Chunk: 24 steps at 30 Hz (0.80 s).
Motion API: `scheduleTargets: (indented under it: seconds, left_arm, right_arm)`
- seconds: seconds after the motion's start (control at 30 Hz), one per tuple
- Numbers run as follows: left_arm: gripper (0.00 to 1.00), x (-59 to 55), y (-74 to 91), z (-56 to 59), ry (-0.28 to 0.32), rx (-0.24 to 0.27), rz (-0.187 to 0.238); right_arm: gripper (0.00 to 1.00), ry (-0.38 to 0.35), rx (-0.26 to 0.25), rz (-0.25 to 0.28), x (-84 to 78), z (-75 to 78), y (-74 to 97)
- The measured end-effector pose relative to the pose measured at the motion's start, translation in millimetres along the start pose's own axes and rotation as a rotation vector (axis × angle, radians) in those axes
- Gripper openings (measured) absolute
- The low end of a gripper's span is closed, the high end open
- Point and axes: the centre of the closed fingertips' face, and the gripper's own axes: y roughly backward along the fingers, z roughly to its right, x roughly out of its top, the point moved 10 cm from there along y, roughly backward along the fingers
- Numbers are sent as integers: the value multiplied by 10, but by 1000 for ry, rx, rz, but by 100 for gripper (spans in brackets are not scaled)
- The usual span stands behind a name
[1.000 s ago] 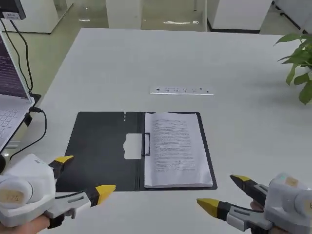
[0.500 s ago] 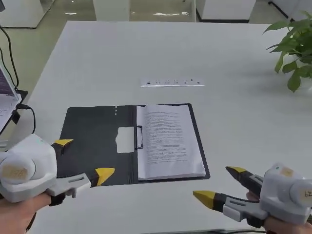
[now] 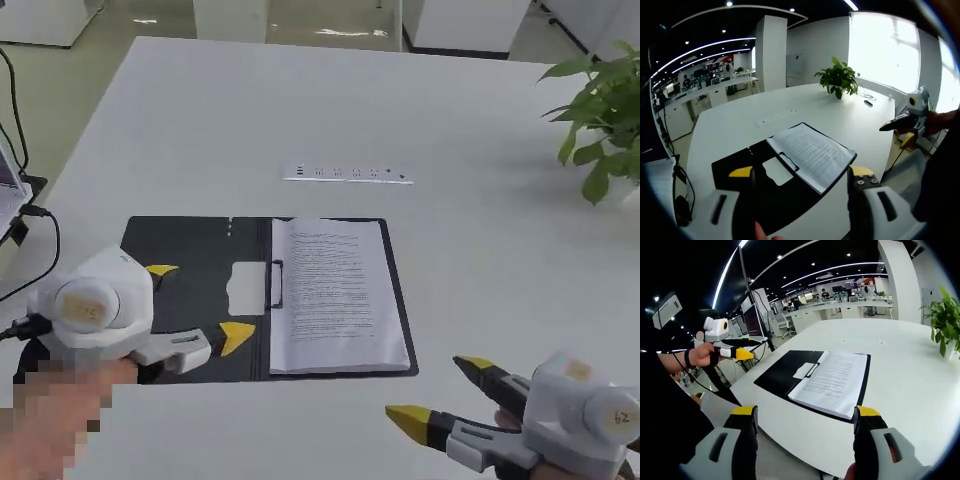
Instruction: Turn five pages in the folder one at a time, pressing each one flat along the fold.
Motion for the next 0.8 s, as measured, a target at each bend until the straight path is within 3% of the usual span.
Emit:
scheduleTargets:
  seconds: [0.3,0.5,0.8]
  left_arm:
    - [76,125,-314,32,-26,-43,1]
    - [75,241,-568,122,-49,-107,3]
    - [74,346,-1012,273,-80,-181,-3]
  right_arm:
    - [79,16,-11,-2,83,-7,-11]
    - [79,37,-10,-32,85,-19,-28]
    - [79,21,-27,-32,84,5,-49]
